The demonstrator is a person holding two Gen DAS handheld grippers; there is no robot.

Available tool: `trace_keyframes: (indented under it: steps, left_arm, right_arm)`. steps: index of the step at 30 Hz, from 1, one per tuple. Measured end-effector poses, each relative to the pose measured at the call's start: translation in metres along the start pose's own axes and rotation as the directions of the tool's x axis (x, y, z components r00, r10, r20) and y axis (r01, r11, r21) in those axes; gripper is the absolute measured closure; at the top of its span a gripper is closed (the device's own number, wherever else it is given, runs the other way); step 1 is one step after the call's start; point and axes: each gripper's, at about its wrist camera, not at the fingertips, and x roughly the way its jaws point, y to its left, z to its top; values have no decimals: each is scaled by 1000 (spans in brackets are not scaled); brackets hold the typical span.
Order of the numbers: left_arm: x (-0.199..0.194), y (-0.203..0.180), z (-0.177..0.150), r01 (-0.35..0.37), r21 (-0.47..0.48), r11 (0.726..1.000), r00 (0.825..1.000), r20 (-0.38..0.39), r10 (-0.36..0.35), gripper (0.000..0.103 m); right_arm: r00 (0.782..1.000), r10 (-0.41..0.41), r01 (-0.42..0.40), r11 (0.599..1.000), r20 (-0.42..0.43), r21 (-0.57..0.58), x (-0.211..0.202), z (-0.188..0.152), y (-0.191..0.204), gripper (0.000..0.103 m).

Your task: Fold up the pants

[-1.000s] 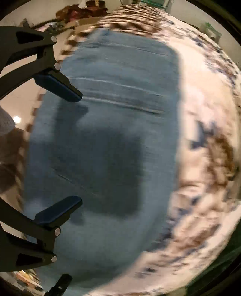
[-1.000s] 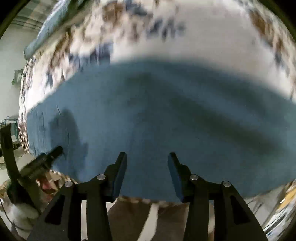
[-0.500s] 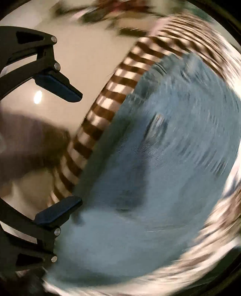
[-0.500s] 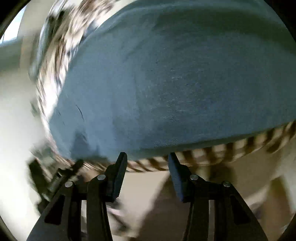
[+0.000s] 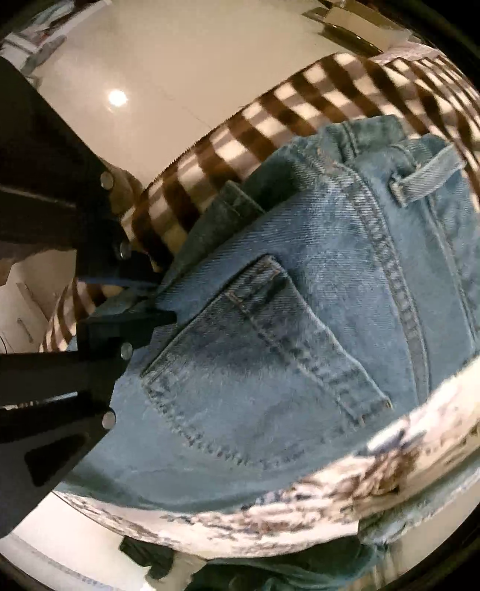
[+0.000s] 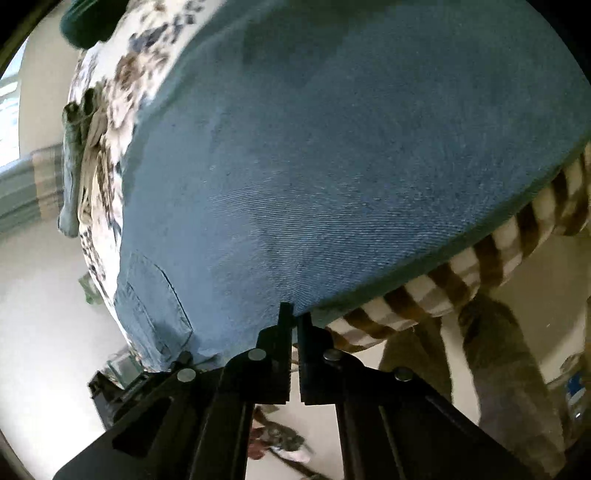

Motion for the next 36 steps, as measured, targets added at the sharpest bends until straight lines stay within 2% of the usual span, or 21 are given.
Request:
trace_keyframes:
  steps: [2, 4, 6, 7, 12, 15, 17, 18, 20, 21, 23, 24, 27, 29, 31, 32, 36]
  left_arm:
    - [-14, -9, -13, 8, 13, 1000, 1000, 10, -8, 96]
    - [-20, -5, -10, 24, 14, 1000, 1000, 6, -24, 97]
    - [-34, 11, -34, 30, 13, 999, 1000, -3, -30, 99]
    - [-36, 16, -35, 35, 8, 999, 999, -8, -34, 99]
    - [-36, 16, -53, -9, -23, 1000, 1000, -7, 9, 102]
    - [-43, 18, -50, -32, -36, 999, 999, 3, 32, 101]
    - [-52, 4, -49, -67, 33, 997, 998, 17, 66, 100]
    - [-59, -8, -51, -66, 85, 994, 997, 40, 62, 100]
    - [-71, -35, -58, -109, 207, 972, 992, 85, 93, 92]
    - [-73, -49, -63, -123, 259, 958, 990, 105, 98, 78]
    - [-74, -75, -73, -141, 346, 928, 986, 138, 98, 41]
    - [-71, -89, -79, -151, 386, 910, 983, 153, 98, 38]
    - [-51, -134, -96, -148, 495, 856, 985, 149, 84, 37]
    - [-30, -163, -107, -137, 551, 823, 989, 118, 86, 37]
    - [0, -193, -124, -114, 594, 797, 993, 45, 109, 37]
    - [10, -206, -127, -101, 606, 789, 994, 25, 108, 37]
    - [51, -242, -157, -137, 694, 707, 985, 22, 169, 37]
  right_arm:
    - [1000, -14, 14, 999, 2, -32, -9, 0, 6, 101]
    - [1000, -30, 30, 997, -3, -66, -15, -1, 10, 101]
    - [999, -47, 46, 995, -14, -93, -16, -3, 15, 101]
    - [998, -58, 56, 993, -16, -106, -16, -4, 16, 101]
    - [992, -114, 106, 987, -55, -123, 3, 7, 16, 100]
    - [985, -148, 134, 980, -87, -146, 7, 15, 15, 81]
    - [987, -145, 132, 977, -64, -168, -6, 15, 11, 49]
    - [989, -145, 136, 976, -43, -170, -18, 14, 6, 43]
    - [992, -127, 126, 983, 6, -130, -44, 14, -11, 39]
    - [992, -120, 122, 989, 35, -89, -60, 16, -28, 39]
    - [989, -111, 111, 994, 102, 10, -90, 23, -59, 39]
    - [983, -115, 108, 993, 141, 56, -104, 28, -77, 39]
    - [944, -138, 70, 972, 301, 226, -158, 47, -148, 39]
    - [897, -164, 22, 944, 410, 329, -192, 59, -195, 39]
    - [851, -153, -67, 917, 503, 394, -218, 73, -239, 39]
    - [830, -150, -102, 905, 537, 412, -227, 81, -258, 39]
    - [754, -29, -297, 876, 656, 381, -239, 109, -307, 39]
